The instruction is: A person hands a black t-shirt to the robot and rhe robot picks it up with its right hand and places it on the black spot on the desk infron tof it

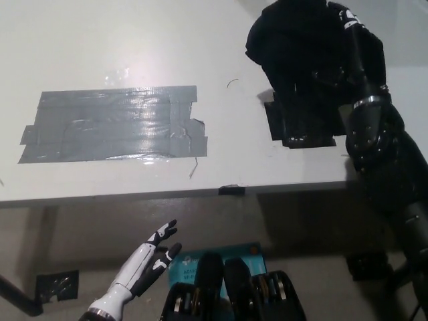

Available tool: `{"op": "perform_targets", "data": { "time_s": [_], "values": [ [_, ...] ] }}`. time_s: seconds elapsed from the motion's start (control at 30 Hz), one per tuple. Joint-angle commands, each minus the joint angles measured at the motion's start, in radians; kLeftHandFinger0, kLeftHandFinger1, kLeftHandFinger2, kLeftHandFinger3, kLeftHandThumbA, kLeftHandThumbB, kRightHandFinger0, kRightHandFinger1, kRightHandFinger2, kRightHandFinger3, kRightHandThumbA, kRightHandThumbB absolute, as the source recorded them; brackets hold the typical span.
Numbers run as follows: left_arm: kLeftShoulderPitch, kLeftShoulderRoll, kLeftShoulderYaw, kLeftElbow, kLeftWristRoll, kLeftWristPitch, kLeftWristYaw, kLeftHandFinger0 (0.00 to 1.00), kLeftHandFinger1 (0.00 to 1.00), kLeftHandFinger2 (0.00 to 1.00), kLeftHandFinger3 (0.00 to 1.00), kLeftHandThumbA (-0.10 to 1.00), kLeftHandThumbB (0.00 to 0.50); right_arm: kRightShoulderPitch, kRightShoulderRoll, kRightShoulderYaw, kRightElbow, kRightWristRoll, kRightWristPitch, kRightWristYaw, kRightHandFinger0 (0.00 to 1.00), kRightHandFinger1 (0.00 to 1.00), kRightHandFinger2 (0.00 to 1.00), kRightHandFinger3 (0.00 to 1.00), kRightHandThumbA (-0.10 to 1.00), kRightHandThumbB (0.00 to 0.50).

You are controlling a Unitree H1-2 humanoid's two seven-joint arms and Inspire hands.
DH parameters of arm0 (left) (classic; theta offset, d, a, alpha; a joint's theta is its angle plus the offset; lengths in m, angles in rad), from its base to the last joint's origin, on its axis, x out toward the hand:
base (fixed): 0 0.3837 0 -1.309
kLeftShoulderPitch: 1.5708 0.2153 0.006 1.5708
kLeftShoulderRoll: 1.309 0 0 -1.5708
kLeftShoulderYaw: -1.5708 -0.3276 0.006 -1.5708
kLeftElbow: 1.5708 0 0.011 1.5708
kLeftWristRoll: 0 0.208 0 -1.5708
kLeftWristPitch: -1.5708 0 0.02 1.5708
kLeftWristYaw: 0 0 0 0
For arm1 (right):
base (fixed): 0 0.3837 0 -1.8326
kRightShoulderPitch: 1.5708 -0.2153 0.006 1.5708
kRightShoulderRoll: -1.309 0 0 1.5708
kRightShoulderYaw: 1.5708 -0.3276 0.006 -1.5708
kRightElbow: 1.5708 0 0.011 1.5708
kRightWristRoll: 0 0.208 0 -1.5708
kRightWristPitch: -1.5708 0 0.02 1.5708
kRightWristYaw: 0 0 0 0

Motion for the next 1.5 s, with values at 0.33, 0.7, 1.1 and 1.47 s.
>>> {"op": "perform_targets", "data": {
  "time_s": [0.33,0.7,1.1,1.47],
  "values": [
    [-0.024,0.016,-0.003,-0.050,0.023,-0.001,-0.008,0.84,0.98,0.97,1.00,1.00,0.500,-0.001,0.046,0.212,0.351,-0.108,-0.179,-0.098,0.07,0.61,1.00,1.00,-0.10,0.127],
    [-0.045,0.029,-0.001,-0.047,0.017,0.010,-0.032,0.82,0.96,0.95,1.00,1.00,0.500,0.052,-0.093,0.313,0.069,-0.030,0.035,0.587,1.00,1.00,1.00,1.00,0.65,0.496],
    [-0.070,0.037,-0.005,-0.025,0.024,0.001,-0.036,0.81,0.94,0.94,1.00,1.00,0.500,0.078,-0.466,0.188,-0.708,0.442,0.332,1.013,1.00,1.00,1.00,1.00,1.00,0.500],
    [-0.067,0.026,-0.005,-0.006,0.018,0.000,-0.034,0.84,0.96,0.94,1.00,1.00,0.500,0.152,-0.509,-0.271,-1.037,1.055,0.325,0.784,1.00,1.00,1.00,1.00,1.00,0.499]
  ]
}}
